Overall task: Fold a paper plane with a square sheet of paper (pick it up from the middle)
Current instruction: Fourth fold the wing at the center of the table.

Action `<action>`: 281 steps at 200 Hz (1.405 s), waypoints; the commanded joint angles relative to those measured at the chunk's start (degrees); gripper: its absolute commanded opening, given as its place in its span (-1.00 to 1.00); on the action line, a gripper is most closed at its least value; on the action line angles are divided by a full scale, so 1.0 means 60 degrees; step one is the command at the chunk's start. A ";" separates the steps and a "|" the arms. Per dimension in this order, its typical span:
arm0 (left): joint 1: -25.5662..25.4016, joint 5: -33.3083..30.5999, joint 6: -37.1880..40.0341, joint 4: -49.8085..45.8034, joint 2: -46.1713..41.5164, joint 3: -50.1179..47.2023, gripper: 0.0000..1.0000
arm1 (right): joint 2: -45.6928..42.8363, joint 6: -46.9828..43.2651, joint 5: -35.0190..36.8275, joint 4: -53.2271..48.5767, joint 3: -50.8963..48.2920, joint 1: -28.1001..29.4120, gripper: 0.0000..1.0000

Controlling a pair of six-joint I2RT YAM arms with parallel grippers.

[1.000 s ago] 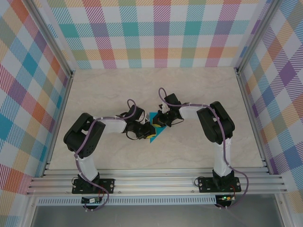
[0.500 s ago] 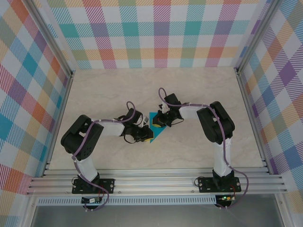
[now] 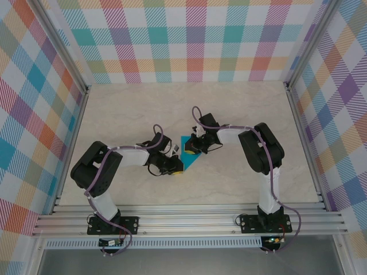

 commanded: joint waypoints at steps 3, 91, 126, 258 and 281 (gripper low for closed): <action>-0.0152 0.0009 0.0320 -0.1897 -0.0196 -0.0258 -0.72 | 0.0841 -0.0230 0.1184 -0.0841 -0.0306 0.0018 -0.83; -0.0143 -0.1015 -0.1190 -0.0121 -0.1395 0.0528 -0.71 | 0.0816 -0.0178 0.1098 -0.0775 -0.0277 0.0014 -0.83; -0.0156 -0.1106 -0.1765 0.1110 -0.0410 0.0927 -0.70 | 0.0769 -0.0171 0.1090 -0.0826 -0.0274 0.0007 -0.83; -0.0156 -0.2654 -0.0900 -0.0378 0.0939 0.0809 -0.97 | 0.0324 -0.0372 0.0897 -0.1094 0.0281 -0.0025 -0.82; -0.0156 -0.2724 -0.0629 -0.0573 0.0748 0.0544 -1.00 | -0.0201 -0.0707 0.0910 -0.1366 0.0618 -0.0222 -0.80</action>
